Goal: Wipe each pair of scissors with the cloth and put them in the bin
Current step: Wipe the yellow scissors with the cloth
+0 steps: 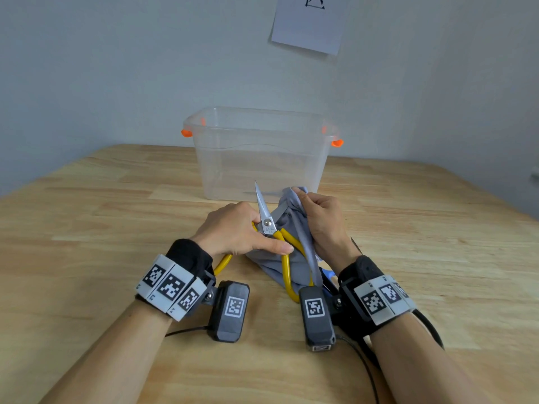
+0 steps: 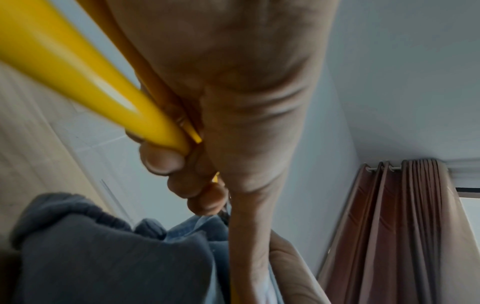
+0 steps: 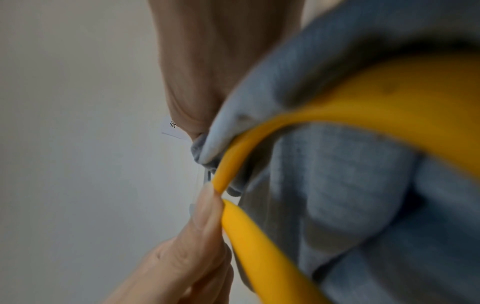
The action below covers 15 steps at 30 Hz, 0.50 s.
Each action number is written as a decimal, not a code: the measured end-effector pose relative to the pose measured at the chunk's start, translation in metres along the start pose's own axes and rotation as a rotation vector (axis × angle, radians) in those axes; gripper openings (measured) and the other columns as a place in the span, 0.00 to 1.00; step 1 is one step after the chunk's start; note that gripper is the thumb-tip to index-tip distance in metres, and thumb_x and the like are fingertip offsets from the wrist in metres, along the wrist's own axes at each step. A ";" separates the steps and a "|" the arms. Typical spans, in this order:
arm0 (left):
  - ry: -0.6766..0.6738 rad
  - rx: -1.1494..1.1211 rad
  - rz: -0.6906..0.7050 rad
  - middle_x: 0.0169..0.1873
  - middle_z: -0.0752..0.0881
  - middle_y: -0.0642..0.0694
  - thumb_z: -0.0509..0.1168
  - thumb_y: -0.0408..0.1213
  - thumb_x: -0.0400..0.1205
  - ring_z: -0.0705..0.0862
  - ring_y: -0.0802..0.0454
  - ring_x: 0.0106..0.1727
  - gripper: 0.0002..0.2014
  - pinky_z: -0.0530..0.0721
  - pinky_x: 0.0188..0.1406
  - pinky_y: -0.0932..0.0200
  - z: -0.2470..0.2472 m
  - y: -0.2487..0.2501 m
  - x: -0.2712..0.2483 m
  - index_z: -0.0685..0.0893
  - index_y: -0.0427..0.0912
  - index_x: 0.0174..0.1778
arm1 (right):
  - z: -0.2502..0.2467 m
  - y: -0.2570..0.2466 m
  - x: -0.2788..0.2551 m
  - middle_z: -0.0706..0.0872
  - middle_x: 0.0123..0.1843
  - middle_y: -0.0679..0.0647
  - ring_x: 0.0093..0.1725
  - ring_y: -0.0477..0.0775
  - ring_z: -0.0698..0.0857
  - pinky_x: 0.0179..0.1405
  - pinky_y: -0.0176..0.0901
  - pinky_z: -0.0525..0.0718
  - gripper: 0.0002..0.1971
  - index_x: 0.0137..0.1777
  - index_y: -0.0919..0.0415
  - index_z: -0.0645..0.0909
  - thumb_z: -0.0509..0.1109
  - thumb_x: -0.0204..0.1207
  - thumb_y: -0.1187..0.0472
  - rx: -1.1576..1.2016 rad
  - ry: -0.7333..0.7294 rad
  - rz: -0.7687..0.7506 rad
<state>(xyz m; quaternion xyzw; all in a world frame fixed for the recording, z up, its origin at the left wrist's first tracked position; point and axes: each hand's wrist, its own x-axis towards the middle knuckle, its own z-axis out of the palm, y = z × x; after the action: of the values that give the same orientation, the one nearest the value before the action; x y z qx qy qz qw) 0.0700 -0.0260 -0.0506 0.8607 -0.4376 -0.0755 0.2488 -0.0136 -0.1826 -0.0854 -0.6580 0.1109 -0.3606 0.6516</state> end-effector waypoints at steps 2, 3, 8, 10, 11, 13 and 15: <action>-0.005 -0.007 0.000 0.23 0.69 0.50 0.72 0.78 0.51 0.67 0.54 0.27 0.42 0.63 0.31 0.54 0.000 -0.001 0.000 0.85 0.36 0.35 | -0.001 -0.001 -0.001 0.87 0.36 0.74 0.35 0.64 0.87 0.44 0.54 0.85 0.23 0.41 0.84 0.82 0.64 0.87 0.60 0.039 -0.013 0.014; -0.006 -0.008 -0.002 0.23 0.69 0.50 0.72 0.78 0.51 0.67 0.54 0.27 0.43 0.63 0.31 0.54 0.001 -0.001 0.001 0.85 0.36 0.35 | -0.001 -0.002 -0.002 0.88 0.35 0.71 0.34 0.62 0.88 0.43 0.52 0.85 0.23 0.41 0.83 0.83 0.64 0.88 0.61 0.047 -0.011 0.023; -0.014 -0.025 0.002 0.24 0.68 0.49 0.73 0.77 0.52 0.67 0.54 0.28 0.40 0.62 0.32 0.53 0.001 -0.002 0.001 0.81 0.38 0.31 | 0.002 -0.011 -0.005 0.85 0.29 0.68 0.29 0.58 0.87 0.37 0.49 0.87 0.24 0.35 0.81 0.80 0.62 0.88 0.62 0.060 0.030 0.047; -0.013 -0.066 0.019 0.24 0.69 0.50 0.73 0.79 0.51 0.67 0.55 0.28 0.45 0.63 0.33 0.53 0.002 -0.005 0.003 0.85 0.34 0.37 | -0.004 -0.010 -0.003 0.80 0.27 0.65 0.27 0.56 0.81 0.31 0.43 0.80 0.22 0.33 0.75 0.77 0.63 0.88 0.62 0.065 0.120 0.063; -0.010 -0.085 0.027 0.24 0.71 0.49 0.72 0.81 0.50 0.68 0.55 0.29 0.48 0.63 0.33 0.52 0.002 -0.007 0.004 0.88 0.34 0.40 | -0.007 -0.009 -0.001 0.77 0.30 0.65 0.31 0.57 0.78 0.34 0.45 0.78 0.22 0.34 0.76 0.77 0.66 0.87 0.59 0.055 0.140 0.058; 0.001 -0.125 0.038 0.25 0.74 0.48 0.71 0.83 0.48 0.70 0.55 0.29 0.50 0.64 0.33 0.51 0.003 -0.011 0.007 0.89 0.35 0.42 | -0.009 -0.009 -0.001 0.78 0.36 0.67 0.37 0.60 0.76 0.37 0.50 0.76 0.25 0.36 0.82 0.76 0.68 0.85 0.57 0.034 0.129 0.062; 0.016 -0.152 0.031 0.24 0.75 0.48 0.71 0.83 0.47 0.71 0.55 0.29 0.50 0.65 0.33 0.50 0.003 -0.014 0.009 0.90 0.36 0.42 | -0.007 -0.011 -0.001 0.79 0.38 0.70 0.38 0.62 0.78 0.36 0.49 0.78 0.23 0.40 0.83 0.78 0.68 0.85 0.59 0.030 0.111 0.121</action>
<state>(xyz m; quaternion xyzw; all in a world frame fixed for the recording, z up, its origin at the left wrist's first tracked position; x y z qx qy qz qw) 0.0841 -0.0276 -0.0596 0.8331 -0.4417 -0.0979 0.3182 -0.0221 -0.1860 -0.0764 -0.6193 0.1807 -0.3582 0.6749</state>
